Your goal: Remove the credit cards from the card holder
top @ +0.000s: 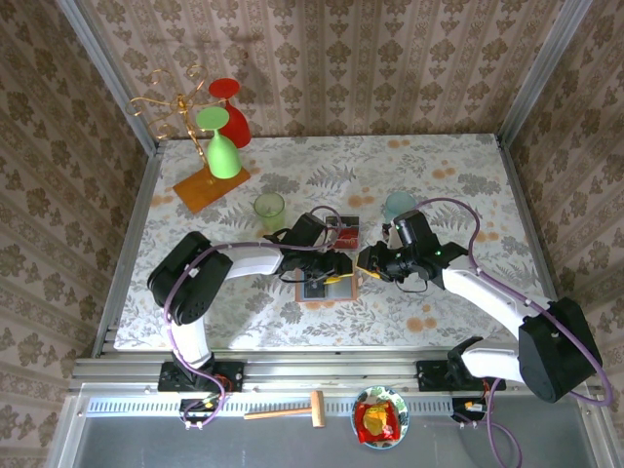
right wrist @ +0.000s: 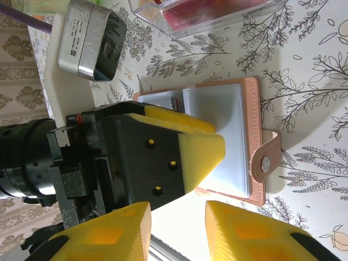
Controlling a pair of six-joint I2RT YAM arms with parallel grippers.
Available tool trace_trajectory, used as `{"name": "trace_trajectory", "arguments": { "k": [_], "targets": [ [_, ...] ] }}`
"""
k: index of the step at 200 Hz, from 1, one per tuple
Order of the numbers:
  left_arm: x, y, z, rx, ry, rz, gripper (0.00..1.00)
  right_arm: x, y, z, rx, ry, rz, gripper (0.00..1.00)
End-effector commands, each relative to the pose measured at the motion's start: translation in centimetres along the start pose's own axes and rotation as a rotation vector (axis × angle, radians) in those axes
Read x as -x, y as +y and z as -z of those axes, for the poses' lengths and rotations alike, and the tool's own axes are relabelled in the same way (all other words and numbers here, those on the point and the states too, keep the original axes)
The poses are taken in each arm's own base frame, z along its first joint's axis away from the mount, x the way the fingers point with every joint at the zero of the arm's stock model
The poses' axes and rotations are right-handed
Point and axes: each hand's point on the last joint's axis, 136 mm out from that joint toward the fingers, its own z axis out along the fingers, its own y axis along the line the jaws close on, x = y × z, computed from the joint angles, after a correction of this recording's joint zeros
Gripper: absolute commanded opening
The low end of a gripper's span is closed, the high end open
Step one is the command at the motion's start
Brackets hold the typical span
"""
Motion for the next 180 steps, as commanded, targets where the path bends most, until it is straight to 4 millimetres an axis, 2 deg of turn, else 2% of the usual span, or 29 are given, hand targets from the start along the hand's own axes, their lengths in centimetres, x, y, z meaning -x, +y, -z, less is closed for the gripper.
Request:
{"name": "trace_trajectory", "arguments": {
  "k": [1,74,122,180],
  "targets": [
    [-0.1,-0.5,-0.4,-0.025,0.013,0.005,0.45,-0.3,-0.6,0.4,-0.017,-0.005,0.003,0.34],
    [0.1,-1.3,0.4,-0.035,-0.002,-0.011,0.44,-0.2,-0.4,-0.1,-0.003,0.006,-0.015,0.33],
    [0.3,-1.5,2.3,-0.04,-0.038,-0.016,0.44,0.0,0.3,-1.0,0.011,0.029,-0.017,0.32],
    [0.0,-0.8,4.9,-0.031,-0.087,-0.014,0.44,-0.2,1.5,-2.5,0.008,0.06,0.007,0.32]
  ]
}}
